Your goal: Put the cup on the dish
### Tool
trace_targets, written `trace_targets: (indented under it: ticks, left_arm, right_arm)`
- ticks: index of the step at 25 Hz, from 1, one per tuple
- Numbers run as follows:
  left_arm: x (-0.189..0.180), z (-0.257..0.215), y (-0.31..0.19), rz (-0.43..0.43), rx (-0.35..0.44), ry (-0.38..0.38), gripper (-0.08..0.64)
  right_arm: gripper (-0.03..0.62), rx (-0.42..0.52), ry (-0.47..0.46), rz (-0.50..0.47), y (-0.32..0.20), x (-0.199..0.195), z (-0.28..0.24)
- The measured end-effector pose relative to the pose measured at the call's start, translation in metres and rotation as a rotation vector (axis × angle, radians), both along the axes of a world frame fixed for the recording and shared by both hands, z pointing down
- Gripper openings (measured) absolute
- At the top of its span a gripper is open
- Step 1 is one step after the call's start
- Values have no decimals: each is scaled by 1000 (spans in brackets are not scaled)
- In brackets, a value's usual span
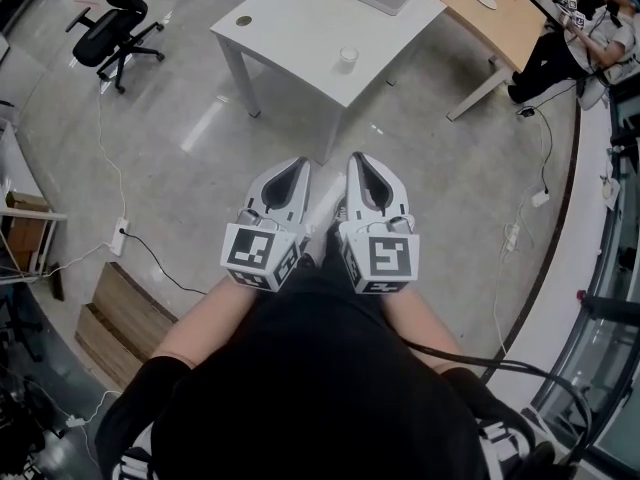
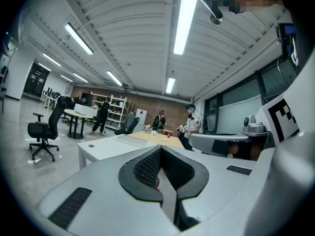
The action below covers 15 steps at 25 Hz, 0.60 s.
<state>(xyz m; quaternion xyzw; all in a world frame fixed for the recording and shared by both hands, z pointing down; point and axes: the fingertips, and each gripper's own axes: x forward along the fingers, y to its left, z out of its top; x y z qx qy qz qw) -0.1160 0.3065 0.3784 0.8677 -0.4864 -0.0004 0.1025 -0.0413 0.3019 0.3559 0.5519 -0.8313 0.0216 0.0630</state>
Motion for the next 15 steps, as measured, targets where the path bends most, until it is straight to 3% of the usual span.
trace_targets:
  ticks: [8,15]
  left_arm:
    - [9,4,-28,-1,-10,-12,6]
    - [22,3,-91,2,-18,-20,6]
  right_arm:
    - [14,-16,1,3,-29,9,6]
    - [14,-24,-13,-2,-93,18,6]
